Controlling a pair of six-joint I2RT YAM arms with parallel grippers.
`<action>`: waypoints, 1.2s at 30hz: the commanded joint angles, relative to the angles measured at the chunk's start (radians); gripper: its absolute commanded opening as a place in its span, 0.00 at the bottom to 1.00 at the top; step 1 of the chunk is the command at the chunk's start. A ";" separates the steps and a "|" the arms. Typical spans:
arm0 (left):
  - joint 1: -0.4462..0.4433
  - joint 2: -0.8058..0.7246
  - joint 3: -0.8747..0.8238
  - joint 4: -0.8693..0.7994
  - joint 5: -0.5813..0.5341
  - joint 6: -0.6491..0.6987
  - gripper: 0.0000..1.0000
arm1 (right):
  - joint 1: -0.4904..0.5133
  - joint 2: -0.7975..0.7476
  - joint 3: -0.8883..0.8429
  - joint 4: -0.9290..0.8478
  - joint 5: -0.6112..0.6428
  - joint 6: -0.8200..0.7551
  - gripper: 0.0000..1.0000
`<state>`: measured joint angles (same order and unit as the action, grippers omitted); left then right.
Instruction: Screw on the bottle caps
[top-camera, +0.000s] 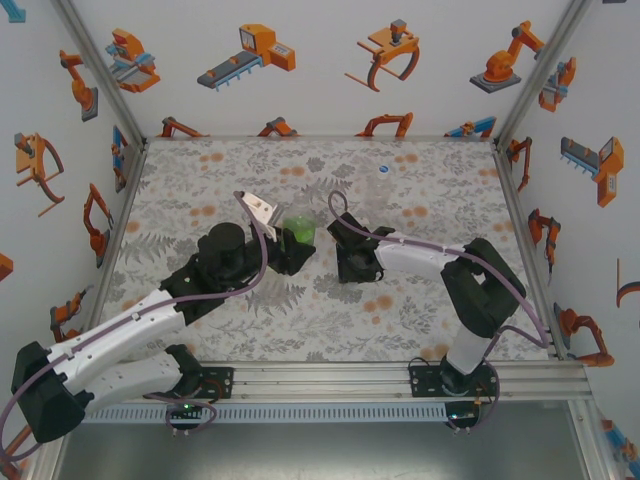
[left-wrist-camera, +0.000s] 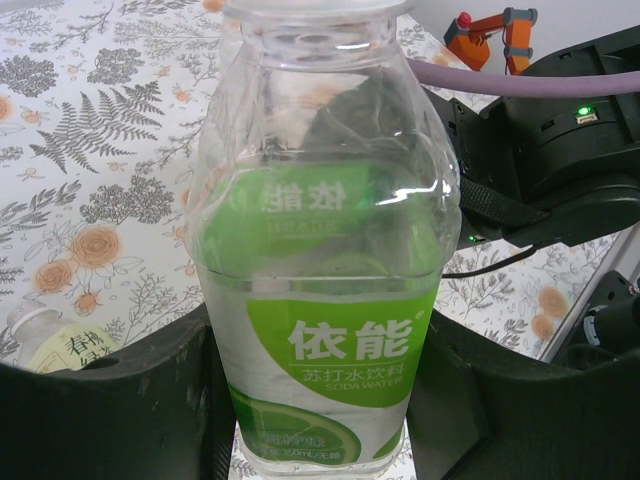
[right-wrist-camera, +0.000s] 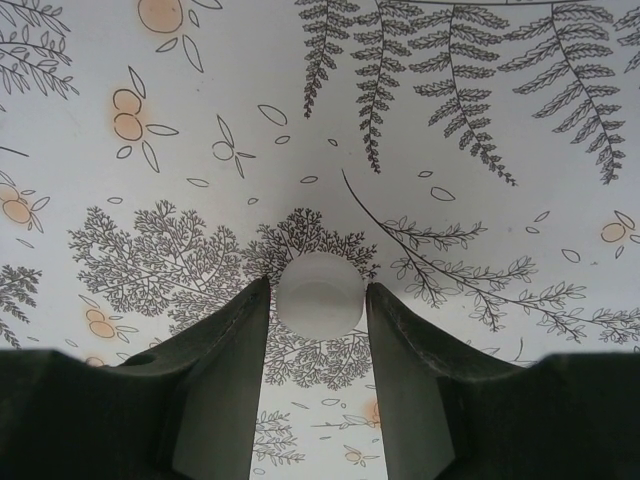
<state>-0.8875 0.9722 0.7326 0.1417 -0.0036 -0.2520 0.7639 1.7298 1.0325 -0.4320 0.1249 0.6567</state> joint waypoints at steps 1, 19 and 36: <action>0.007 0.006 0.007 0.025 0.004 -0.016 0.00 | 0.008 0.001 0.031 -0.037 0.021 -0.009 0.43; 0.006 0.046 0.022 0.033 0.022 -0.011 0.00 | 0.008 -0.057 0.013 -0.018 0.020 -0.019 0.33; 0.007 0.040 0.099 -0.074 0.170 0.238 0.00 | 0.008 -0.546 0.015 -0.033 -0.115 -0.367 0.17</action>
<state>-0.8825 1.0313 0.7864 0.0875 0.0948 -0.1184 0.7639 1.2594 1.0298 -0.4587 0.0898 0.4393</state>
